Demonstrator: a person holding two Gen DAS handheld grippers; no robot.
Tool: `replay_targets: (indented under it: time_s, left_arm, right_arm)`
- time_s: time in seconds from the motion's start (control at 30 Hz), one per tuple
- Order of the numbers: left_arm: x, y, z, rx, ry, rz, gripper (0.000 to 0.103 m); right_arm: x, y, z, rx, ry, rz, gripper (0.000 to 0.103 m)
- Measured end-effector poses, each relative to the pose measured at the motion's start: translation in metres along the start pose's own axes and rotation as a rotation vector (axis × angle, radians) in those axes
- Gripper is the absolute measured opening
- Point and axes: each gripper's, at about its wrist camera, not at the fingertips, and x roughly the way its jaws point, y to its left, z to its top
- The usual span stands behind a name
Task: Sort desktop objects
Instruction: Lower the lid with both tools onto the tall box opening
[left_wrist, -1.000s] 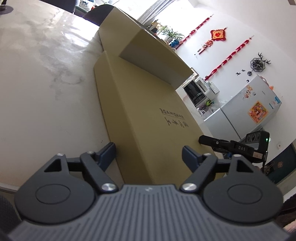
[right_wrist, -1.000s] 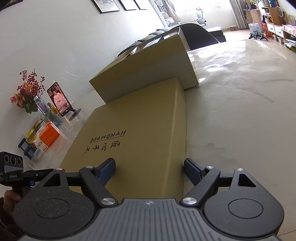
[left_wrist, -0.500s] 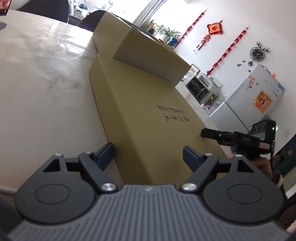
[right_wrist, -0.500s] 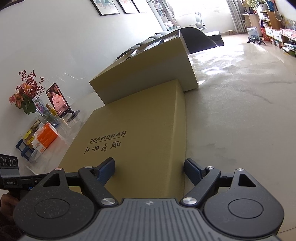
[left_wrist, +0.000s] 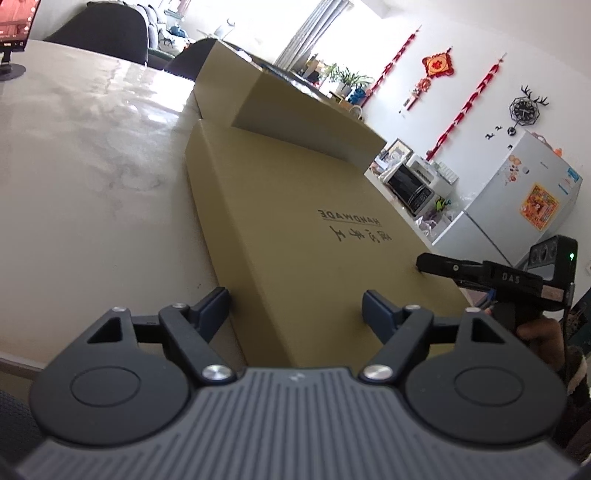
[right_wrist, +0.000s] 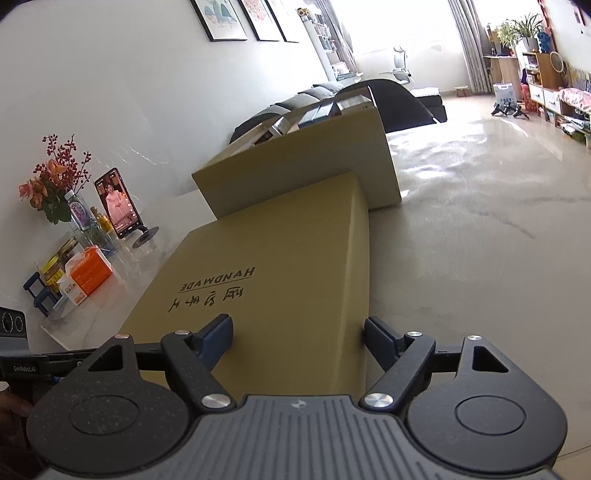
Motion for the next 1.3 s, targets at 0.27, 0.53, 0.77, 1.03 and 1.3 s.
replay_targets:
  time_s: [0.27,0.53,0.77,1.03,1.3]
  left_arm:
    - [-0.014,-0.004,0.002,0.001,-0.037,-0.003,0.078]
    - [-0.019,-0.013,0.011,0.011,-0.050,-0.012,0.078]
    - [-0.014,-0.030,0.025,0.027,-0.036,-0.026,0.078]
    - [0.006,-0.065,0.042,0.093,0.005,-0.039,0.078]
    - [0.019,-0.084,0.053,0.123,0.009,-0.070,0.078]
  right_arm:
    - [-0.013,0.011,0.005,0.000,-0.026,-0.001,0.081]
    - [-0.026,0.021,0.009,0.009,-0.043,-0.015,0.080]
    - [-0.048,0.023,0.015,0.025,-0.065,-0.057,0.080]
    - [-0.079,0.013,0.027,0.047,-0.109,-0.112,0.080]
    - [-0.103,0.003,0.039,0.078,-0.144,-0.164,0.080]
